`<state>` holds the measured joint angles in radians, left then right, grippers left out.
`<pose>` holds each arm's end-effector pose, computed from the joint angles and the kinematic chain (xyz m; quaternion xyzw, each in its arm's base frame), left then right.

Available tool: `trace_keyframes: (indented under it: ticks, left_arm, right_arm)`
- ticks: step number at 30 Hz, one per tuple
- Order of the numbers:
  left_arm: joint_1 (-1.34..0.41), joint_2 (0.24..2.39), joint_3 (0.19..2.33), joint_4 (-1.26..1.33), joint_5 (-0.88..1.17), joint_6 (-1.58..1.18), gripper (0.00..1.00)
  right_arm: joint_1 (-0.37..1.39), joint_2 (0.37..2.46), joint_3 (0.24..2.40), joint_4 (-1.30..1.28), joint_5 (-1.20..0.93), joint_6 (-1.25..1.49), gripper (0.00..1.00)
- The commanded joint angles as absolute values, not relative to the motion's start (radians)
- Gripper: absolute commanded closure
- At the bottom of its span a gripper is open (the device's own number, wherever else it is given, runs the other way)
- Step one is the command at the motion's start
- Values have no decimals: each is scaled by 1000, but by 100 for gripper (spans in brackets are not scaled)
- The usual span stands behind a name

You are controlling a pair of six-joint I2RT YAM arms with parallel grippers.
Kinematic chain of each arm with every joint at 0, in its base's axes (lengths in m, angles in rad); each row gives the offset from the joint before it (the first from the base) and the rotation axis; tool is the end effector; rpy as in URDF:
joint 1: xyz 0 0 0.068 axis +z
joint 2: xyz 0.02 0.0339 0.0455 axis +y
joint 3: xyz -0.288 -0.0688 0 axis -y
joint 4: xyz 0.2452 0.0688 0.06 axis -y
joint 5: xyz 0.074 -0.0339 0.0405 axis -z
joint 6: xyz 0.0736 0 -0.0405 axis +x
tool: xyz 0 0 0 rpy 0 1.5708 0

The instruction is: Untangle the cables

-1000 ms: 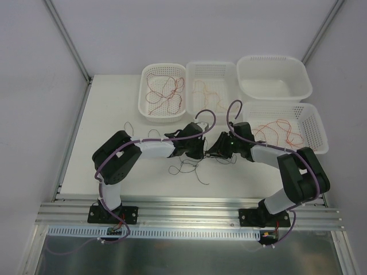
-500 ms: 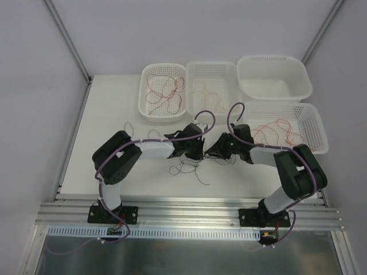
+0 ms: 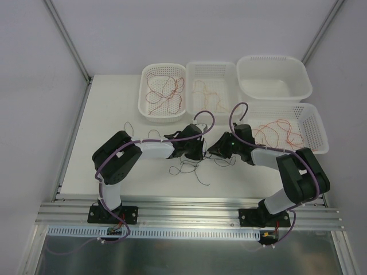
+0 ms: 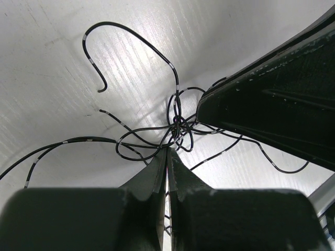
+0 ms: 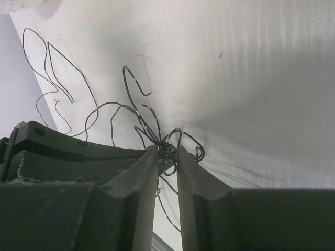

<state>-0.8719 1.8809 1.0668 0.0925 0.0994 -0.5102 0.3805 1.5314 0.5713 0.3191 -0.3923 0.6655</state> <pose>0.2713 -0.3342 0.1534 0.1838 0.8916 -0.2971 0.2882 0.2795 0.1421 0.1499 0.0380 0.8802 0.3706 0.2939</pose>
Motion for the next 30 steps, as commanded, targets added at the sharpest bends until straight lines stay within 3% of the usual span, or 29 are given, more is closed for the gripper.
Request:
trace_keyframes:
  ticks: [1,3,7,15,24,30]
  left_arm:
    - [-882,1864,1052,101,80,-522,100]
    - [-882,1864,1054,103,78,-525,100]
    - [-879,1861,1040,100,45,-538,100]
    - [-778,1795,914,74,-55,-678,100]
    - [-634,1712,816,25,-38,-756,100]
    - [-534,1611,759,-29,-51,-744,100]
  right_arm:
    - [390,1540,574,351,-387,678,76]
    - [394,1545,577,345,-390,673,79]
    - [393,1534,581,301,-399,651,99]
    - [344,1316,681,-81,-406,419,99]
    - [212,1056,1029,-644,-473,88,99]
    - [144,971,1213,-771,-459,18,99]
